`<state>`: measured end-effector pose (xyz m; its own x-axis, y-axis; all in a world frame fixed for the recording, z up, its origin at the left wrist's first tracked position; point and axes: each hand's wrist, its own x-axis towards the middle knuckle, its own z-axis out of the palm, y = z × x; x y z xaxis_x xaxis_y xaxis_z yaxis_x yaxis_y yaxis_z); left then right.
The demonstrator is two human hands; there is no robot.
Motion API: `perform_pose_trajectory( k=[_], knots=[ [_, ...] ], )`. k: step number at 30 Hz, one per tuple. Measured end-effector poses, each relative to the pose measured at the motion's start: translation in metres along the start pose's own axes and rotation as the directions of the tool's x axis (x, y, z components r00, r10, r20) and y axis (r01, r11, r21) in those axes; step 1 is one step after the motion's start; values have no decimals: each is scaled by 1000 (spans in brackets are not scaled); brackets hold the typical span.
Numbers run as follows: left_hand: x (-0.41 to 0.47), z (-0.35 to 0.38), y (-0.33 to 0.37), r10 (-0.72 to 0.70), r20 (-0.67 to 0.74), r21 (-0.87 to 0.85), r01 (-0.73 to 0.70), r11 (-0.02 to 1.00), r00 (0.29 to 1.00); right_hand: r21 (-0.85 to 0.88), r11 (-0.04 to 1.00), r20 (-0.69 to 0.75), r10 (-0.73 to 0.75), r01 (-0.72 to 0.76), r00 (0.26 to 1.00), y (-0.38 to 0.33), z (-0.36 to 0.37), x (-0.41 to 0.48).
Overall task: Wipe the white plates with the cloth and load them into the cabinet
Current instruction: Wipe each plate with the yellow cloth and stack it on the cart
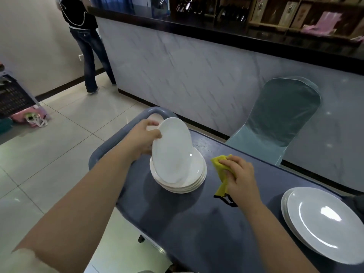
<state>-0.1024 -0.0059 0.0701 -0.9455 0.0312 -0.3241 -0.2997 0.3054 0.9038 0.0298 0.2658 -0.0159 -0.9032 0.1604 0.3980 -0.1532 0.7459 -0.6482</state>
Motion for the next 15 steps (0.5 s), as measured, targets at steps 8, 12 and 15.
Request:
perform_pose_trajectory(
  k=[8,12,15],
  knots=[
    [-55,67,-87,-195,432,-501,414,760,881,295,951,4,95,-92,995,-51,-8,6],
    [-60,110,-91,-80,547,-519,413,748,833,-121,986,179,136,-115,974,-51,25,-12],
    [-50,121,-93,-22,599,-514,405,756,801,-129,985,264,143,-112,954,-28,16,-30]
  ],
)
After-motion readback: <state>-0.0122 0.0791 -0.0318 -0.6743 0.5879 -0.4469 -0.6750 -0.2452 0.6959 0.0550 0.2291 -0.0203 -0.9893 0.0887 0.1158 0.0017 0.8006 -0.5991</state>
